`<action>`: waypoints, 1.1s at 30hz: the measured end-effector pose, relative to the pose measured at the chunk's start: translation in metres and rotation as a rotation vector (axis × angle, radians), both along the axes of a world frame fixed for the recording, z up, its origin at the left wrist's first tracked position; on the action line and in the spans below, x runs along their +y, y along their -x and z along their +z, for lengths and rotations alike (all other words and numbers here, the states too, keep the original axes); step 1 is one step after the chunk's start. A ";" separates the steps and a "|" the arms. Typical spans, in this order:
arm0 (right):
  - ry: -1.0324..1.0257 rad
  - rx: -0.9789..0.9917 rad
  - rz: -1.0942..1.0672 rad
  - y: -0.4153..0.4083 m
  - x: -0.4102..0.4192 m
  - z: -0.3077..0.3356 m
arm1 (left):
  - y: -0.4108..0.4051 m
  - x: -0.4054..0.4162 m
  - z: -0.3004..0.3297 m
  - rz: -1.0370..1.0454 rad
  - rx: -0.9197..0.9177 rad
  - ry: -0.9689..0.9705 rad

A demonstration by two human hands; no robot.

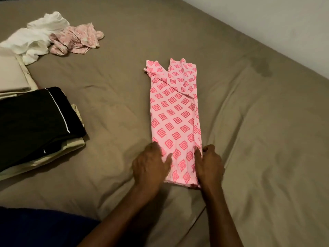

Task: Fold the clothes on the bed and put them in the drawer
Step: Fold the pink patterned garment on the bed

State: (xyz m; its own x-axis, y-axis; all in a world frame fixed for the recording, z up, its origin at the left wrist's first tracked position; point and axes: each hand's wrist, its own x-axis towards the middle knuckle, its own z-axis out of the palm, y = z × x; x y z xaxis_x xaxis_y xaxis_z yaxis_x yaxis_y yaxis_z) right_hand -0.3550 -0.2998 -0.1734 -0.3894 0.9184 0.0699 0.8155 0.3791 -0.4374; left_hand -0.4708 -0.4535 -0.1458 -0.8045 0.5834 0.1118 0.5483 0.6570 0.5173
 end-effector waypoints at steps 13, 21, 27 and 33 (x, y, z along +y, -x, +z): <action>0.207 0.482 0.033 -0.026 -0.059 -0.004 | 0.009 -0.042 -0.007 -0.006 -0.828 -0.150; -0.152 -0.010 0.154 -0.039 -0.083 -0.008 | 0.002 -0.056 -0.005 0.004 -0.657 0.059; 0.057 0.054 0.135 -0.068 -0.063 -0.014 | 0.004 -0.055 -0.008 -0.034 -0.744 0.079; -0.083 -0.061 0.085 -0.034 -0.041 0.005 | 0.001 -0.051 -0.004 0.126 -0.303 0.099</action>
State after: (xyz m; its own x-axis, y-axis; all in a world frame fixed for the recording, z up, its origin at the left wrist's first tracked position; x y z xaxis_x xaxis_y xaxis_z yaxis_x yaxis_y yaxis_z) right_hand -0.3213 -0.3405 -0.1683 -0.4713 0.8740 0.1181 0.8033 0.4807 -0.3517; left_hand -0.4722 -0.5042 -0.1494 -0.8586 0.4737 -0.1959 0.2909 0.7650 0.5745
